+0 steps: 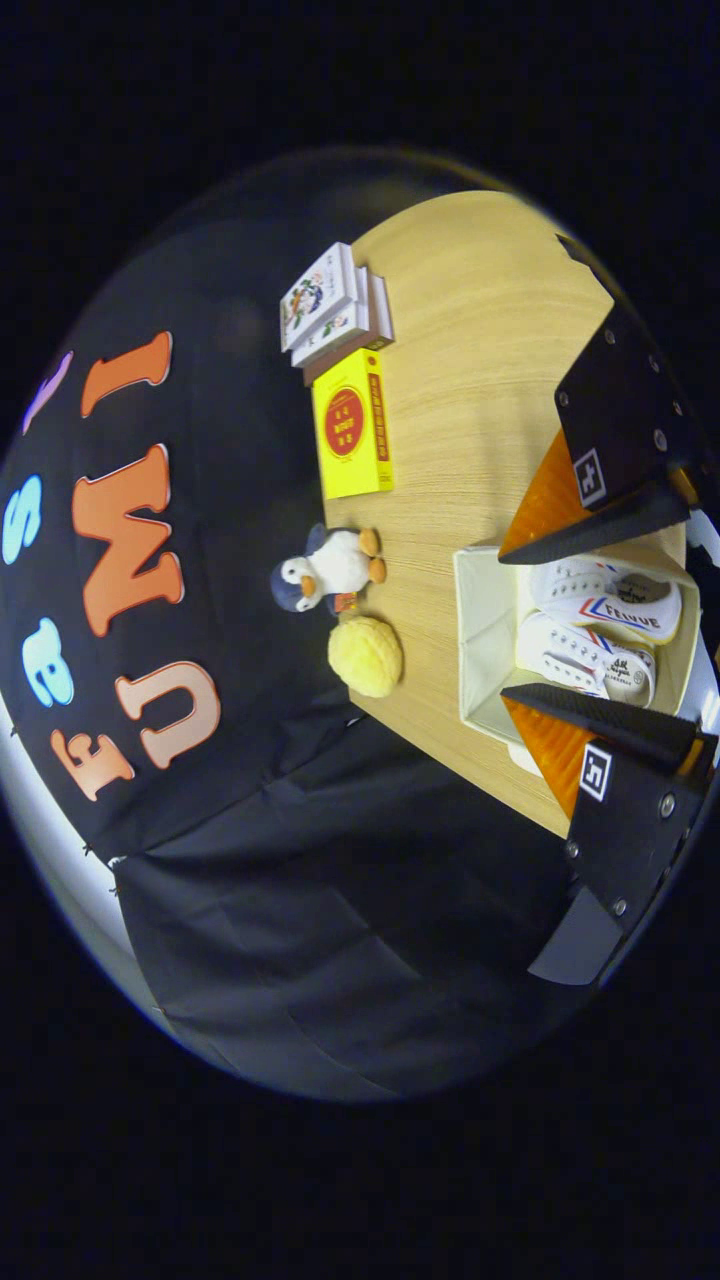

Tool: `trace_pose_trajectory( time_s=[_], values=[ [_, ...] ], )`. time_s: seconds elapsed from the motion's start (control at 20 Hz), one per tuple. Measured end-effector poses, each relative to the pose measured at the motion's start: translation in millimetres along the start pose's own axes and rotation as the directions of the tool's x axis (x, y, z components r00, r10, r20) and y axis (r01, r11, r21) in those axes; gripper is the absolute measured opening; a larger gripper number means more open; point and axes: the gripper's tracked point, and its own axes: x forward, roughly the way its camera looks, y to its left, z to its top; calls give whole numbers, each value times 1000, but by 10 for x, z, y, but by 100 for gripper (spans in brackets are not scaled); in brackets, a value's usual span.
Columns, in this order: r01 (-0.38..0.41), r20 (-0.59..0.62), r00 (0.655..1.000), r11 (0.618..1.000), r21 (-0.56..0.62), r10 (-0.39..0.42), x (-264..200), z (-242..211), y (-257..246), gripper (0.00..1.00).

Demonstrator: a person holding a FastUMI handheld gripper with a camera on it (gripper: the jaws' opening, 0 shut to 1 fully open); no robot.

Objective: Open the storage box then place both shoes into the box .Put the left shoe in first, then the right shoe, with the right side of both shoes facing outward in a uniform manner.

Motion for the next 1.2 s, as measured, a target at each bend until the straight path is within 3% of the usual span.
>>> trace_pose_trajectory(
  time_s=[0.15,0.35,0.55,0.9,1.05,1.2],
  values=[
    [30,138,990,998,-62,-21,-188,343,-241,81],
    [83,280,958,995,-61,-63,-484,730,-690,87],
    [131,433,895,991,-25,-107,-873,1091,-1204,88],
    [256,590,779,967,15,-215,-1450,1470,-2097,96],
    [327,623,741,945,-10,-250,-1615,1561,-2330,98],
    [350,657,714,936,-33,-243,-1670,1645,-2464,98]
  ],
)
